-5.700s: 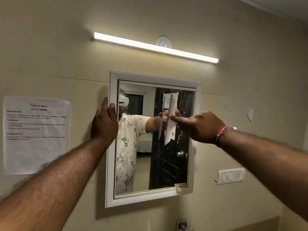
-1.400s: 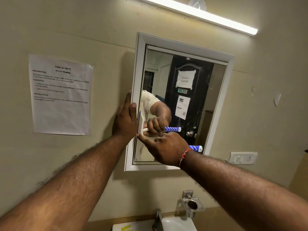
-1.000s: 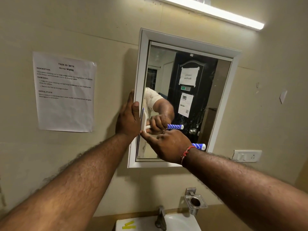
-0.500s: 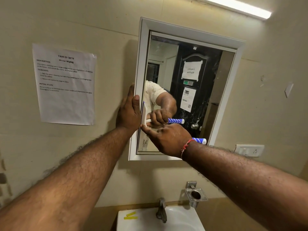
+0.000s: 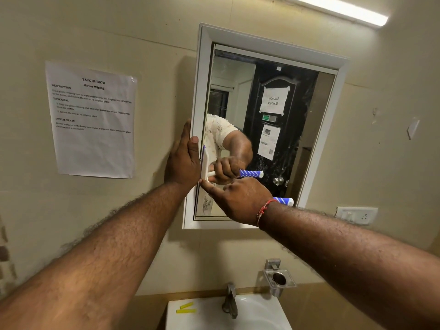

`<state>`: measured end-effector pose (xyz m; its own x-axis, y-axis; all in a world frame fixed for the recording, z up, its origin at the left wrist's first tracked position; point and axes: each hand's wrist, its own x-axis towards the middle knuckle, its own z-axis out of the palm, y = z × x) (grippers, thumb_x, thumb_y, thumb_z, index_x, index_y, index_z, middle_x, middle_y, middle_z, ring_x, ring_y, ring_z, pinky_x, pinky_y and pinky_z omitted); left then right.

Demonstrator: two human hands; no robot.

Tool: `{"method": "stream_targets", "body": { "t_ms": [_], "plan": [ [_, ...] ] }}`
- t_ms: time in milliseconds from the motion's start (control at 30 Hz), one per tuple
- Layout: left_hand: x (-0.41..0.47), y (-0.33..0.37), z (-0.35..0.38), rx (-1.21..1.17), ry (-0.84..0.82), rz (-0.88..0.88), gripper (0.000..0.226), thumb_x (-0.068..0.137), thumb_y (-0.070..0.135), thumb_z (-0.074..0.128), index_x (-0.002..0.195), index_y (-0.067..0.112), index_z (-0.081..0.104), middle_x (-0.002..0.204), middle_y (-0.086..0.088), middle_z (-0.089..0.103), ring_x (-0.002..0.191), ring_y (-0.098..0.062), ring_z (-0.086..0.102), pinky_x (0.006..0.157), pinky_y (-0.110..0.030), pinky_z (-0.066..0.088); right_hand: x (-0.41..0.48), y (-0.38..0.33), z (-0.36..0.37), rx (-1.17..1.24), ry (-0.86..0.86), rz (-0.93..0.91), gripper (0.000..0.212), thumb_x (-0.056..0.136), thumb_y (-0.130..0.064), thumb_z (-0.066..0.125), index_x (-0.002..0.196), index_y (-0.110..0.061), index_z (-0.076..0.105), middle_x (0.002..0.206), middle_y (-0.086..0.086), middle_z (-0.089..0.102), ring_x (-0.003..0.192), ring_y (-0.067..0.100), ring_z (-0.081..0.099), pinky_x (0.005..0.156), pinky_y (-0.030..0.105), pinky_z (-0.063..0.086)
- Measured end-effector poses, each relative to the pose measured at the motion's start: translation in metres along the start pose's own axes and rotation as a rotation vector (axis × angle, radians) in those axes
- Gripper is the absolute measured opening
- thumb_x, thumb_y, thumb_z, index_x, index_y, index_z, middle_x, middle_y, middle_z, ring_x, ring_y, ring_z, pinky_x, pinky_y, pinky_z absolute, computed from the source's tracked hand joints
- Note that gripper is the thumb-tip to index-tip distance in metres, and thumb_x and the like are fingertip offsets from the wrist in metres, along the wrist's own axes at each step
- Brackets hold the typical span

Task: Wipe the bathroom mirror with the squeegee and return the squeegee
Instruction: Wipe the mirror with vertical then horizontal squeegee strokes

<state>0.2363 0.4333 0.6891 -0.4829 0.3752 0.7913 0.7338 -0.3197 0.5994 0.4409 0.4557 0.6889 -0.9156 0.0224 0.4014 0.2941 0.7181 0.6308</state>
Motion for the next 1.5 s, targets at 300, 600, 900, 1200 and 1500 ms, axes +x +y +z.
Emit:
{"method": "stream_targets", "body": {
  "t_ms": [300,600,900,1200,1500],
  "plan": [
    [-0.001,0.002,-0.001,0.005,0.003,0.002,0.056,0.117,0.051,0.027,0.17,0.033,0.032,0.16,-0.003,0.056,0.142,-0.022,0.057,0.108,-0.026,0.043,-0.001,-0.001,0.002,-0.009,-0.011,0.026,0.062,0.105,-0.032,0.028,0.166,-0.02,0.033,0.065,-0.003,0.061,0.055,0.018,0.043,0.052,0.031,0.047],
    [-0.002,0.006,-0.005,0.013,0.006,0.031,0.055,0.118,0.043,0.032,0.169,0.023,0.036,0.161,-0.007,0.055,0.145,-0.022,0.054,0.11,-0.015,0.035,-0.001,0.0,0.001,-0.029,0.016,0.009,0.061,0.106,-0.029,0.041,0.166,-0.021,0.035,0.066,0.0,0.064,0.057,0.022,0.061,0.052,0.03,0.043],
    [-0.002,0.005,-0.005,0.002,0.01,0.062,0.054,0.118,0.042,0.032,0.169,0.023,0.036,0.16,-0.005,0.057,0.143,-0.017,0.055,0.105,-0.002,0.031,-0.004,0.002,-0.003,-0.095,0.03,-0.01,0.06,0.099,-0.03,0.064,0.158,-0.023,0.053,0.063,-0.004,0.065,0.054,0.018,0.062,0.053,0.029,0.023],
    [-0.003,0.008,-0.005,0.006,0.022,0.086,0.053,0.119,0.037,0.033,0.168,0.017,0.04,0.16,-0.008,0.057,0.145,-0.021,0.054,0.101,0.01,0.026,-0.003,0.009,0.007,-0.036,0.028,0.002,0.062,0.104,-0.029,0.055,0.164,-0.024,0.041,0.072,0.001,0.071,0.064,0.025,0.068,0.055,0.031,0.032],
    [-0.001,0.003,-0.002,0.01,0.032,0.078,0.054,0.118,0.04,0.033,0.168,0.019,0.039,0.16,-0.008,0.057,0.144,-0.021,0.054,0.106,0.005,0.029,-0.004,0.014,0.011,0.002,0.075,-0.062,0.063,0.104,-0.027,0.061,0.164,-0.019,0.041,0.072,0.005,0.072,0.061,0.026,0.069,0.051,0.031,0.046]
  ]
}}
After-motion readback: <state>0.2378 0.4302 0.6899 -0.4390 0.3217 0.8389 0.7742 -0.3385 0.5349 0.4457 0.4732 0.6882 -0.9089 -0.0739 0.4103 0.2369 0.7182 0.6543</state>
